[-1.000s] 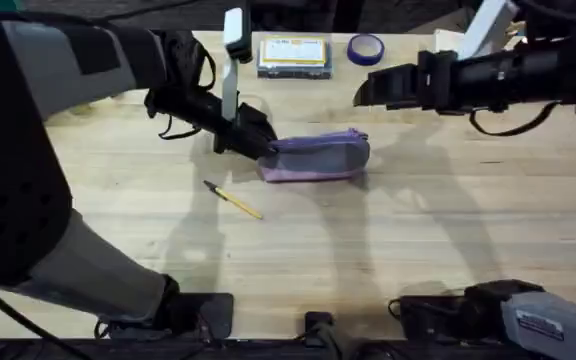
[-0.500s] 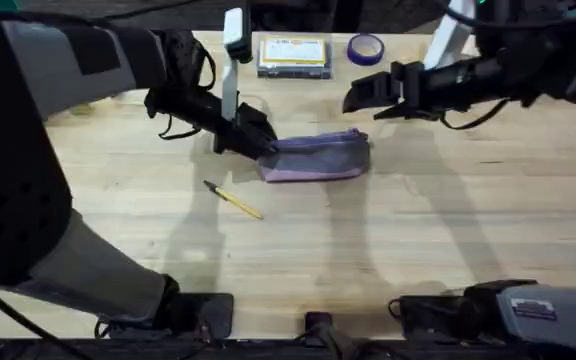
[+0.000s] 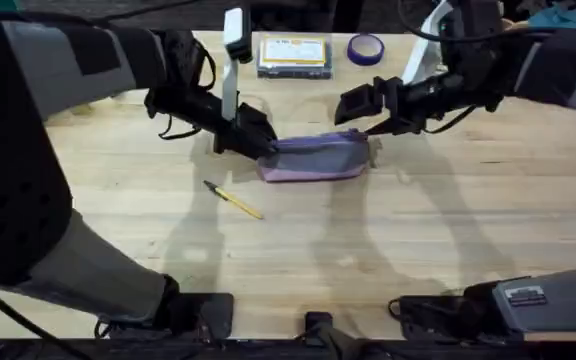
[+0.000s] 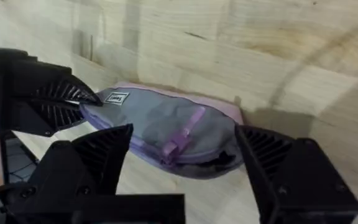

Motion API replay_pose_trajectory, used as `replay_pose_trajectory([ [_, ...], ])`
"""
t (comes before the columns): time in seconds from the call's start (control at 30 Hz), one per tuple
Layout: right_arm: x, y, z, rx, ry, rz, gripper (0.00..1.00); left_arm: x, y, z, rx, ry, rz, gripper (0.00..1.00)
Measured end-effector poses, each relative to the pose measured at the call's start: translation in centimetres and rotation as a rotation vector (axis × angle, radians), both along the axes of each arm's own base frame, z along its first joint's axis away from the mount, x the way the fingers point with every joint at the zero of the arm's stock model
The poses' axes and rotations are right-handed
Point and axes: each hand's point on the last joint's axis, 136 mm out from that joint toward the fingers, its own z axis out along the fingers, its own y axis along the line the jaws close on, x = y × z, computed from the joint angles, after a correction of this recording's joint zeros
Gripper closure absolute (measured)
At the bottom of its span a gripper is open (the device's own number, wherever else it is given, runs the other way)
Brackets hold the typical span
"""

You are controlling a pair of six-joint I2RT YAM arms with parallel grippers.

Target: Unzip the bag, pick up the pens from the table one at a time and place them inside, then zip the bag closed.

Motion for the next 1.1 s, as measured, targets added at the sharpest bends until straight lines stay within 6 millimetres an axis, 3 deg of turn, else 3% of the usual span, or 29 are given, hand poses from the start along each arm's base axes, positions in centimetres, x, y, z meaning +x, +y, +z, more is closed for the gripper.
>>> replay_pose_trajectory([
  [0.33,-0.6,1.5,-0.3,-0.005,0.006,0.040,0.036,0.0,0.0,0.0,0.001,0.000,0.000,0.958],
  [0.47,-0.6,1.3,-0.5,-0.022,0.007,0.031,0.276,0.0,0.0,0.0,0.004,0.000,0.000,0.958],
  [0.5,-0.5,1.2,-0.5,-0.029,0.005,0.029,0.425,0.0,0.0,-0.1,0.004,0.001,0.000,0.958],
  [1.03,-0.6,1.4,-0.3,-0.011,0.010,0.031,0.949,0.0,0.0,0.0,0.003,0.001,0.000,0.958],
  [1.1,-0.6,1.4,-0.3,-0.011,0.009,0.031,0.961,0.0,0.0,0.0,0.003,0.000,0.000,0.958],
])
